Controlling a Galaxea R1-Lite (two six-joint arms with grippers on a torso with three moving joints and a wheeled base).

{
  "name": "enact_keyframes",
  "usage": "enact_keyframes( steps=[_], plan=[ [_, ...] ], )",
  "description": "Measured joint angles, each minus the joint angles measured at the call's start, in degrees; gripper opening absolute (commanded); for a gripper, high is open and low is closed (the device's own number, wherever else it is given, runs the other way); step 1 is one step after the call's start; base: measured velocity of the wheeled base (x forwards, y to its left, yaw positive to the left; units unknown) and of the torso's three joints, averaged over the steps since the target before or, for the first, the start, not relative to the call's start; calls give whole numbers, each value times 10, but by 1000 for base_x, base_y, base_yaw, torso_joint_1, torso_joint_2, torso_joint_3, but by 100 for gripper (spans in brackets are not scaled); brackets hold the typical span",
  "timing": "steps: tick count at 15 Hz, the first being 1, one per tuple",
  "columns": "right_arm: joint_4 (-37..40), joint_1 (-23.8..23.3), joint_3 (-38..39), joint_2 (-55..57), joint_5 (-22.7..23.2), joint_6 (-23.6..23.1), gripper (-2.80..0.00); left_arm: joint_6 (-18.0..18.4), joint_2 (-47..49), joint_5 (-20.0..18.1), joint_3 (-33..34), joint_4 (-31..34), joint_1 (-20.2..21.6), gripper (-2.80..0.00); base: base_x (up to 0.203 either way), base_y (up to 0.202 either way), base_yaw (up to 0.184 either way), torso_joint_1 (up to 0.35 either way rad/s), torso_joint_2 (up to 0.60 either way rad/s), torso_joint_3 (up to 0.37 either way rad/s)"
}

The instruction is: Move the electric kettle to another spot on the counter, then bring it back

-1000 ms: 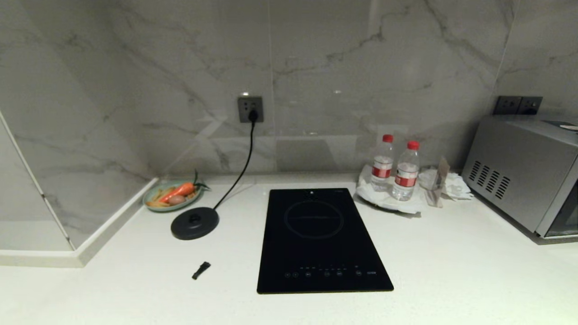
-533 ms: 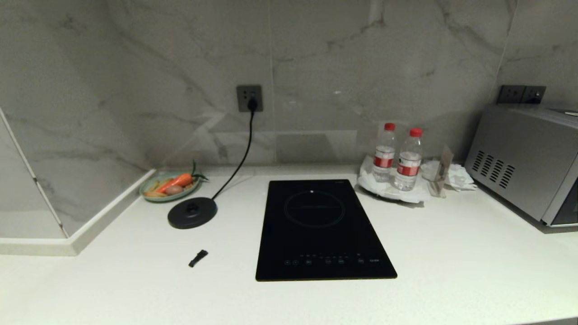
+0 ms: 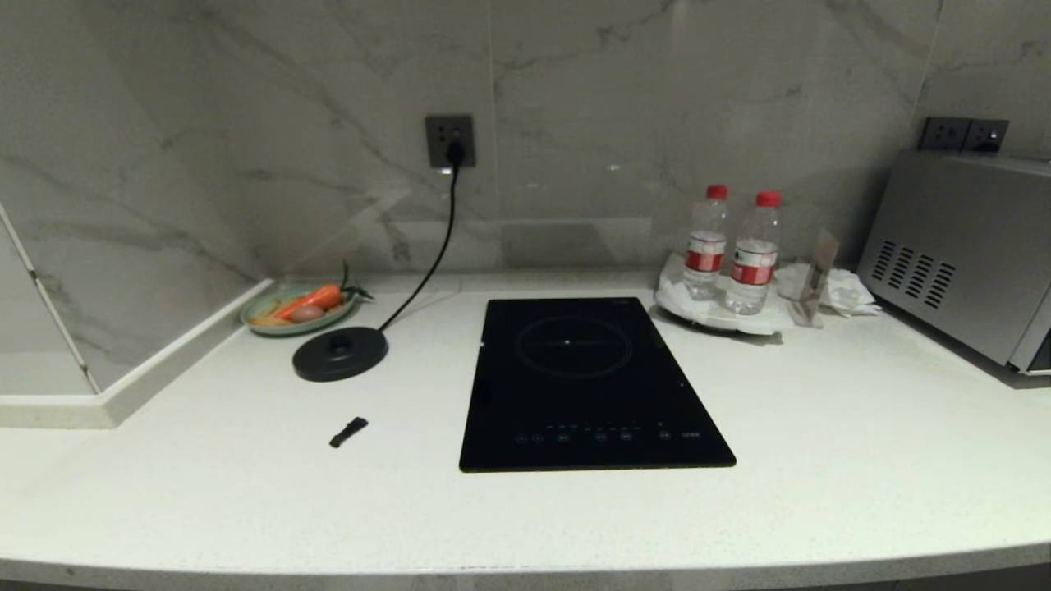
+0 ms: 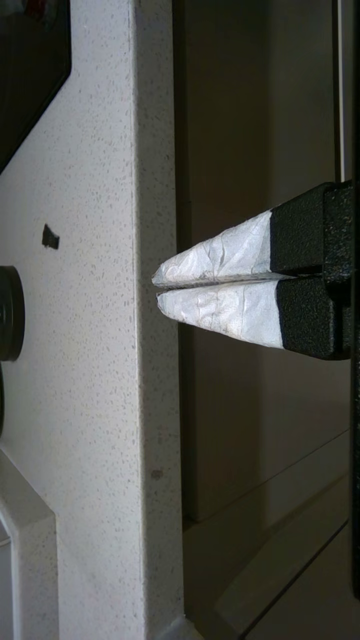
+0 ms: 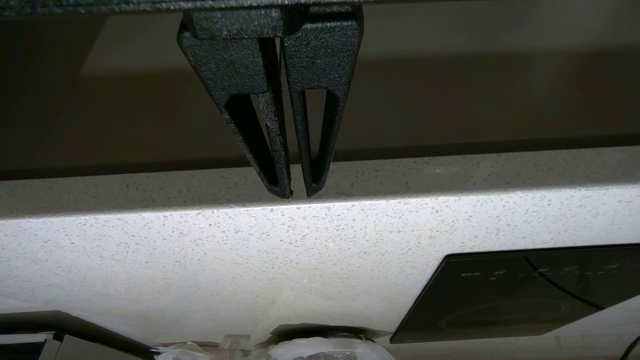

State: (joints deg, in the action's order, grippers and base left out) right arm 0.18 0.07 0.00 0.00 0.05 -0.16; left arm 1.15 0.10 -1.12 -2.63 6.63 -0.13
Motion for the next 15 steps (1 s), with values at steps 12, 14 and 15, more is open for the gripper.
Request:
enact_keyframes(
  steps=[12, 14, 15],
  plan=[
    [2, 0, 0, 0, 0, 3, -280, 0, 0, 1, 0, 0, 0, -280, 0, 0, 0, -2, 9, 7],
    [1, 0, -1, 0, 0, 3, -280, 0, 0, 1, 0, 0, 0, -280, 0, 0, 0, 0, 0, 0],
    [0, 0, -1, 0, 0, 3, -280, 0, 0, 1, 0, 0, 0, -280, 0, 0, 0, 0, 0, 0]
  ],
)
